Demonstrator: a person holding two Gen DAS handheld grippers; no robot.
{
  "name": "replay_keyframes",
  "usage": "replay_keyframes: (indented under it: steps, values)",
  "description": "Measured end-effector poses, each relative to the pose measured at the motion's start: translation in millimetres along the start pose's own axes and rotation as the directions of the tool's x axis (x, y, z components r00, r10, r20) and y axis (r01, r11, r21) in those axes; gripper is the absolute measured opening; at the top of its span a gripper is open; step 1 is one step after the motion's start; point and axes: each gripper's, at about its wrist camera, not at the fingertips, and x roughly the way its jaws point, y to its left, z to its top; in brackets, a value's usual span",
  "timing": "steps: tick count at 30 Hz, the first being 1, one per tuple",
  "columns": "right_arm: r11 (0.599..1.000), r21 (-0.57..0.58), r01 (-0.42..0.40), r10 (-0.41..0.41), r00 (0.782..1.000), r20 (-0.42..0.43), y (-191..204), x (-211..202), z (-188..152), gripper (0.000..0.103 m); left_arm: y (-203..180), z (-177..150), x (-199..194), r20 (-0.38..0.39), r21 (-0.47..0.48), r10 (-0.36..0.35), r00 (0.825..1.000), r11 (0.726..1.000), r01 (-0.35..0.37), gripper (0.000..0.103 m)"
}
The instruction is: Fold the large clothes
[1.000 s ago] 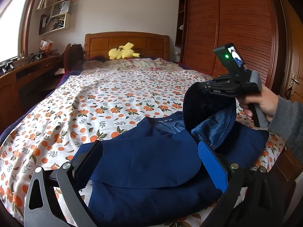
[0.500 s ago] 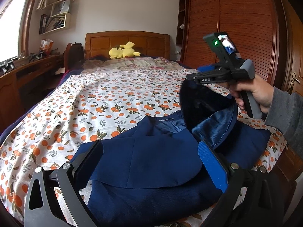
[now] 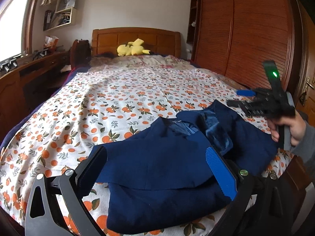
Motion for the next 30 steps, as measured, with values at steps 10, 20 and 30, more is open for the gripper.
replay_keyframes:
  steps: [10,20,30]
  values:
    - [0.997,0.077,-0.027,0.03,0.999,-0.04,-12.3,-29.0,-67.7,0.071,-30.5,-19.0,29.6,-0.122,0.065,-0.056,0.991,0.996,0.064,0.091]
    - [0.994,0.095,-0.045,0.045,0.999,-0.003,-17.9,-41.0,-79.1,0.071,-65.0,-40.6,73.4,-0.246,0.125,-0.072,0.967,0.987,0.105,0.072]
    - [0.988,0.133,-0.076,0.071,0.997,0.039,-25.7,-22.2,-73.2,0.071,-60.9,-10.7,92.0,-0.274,0.181,-0.014,0.962,0.981,0.066,0.003]
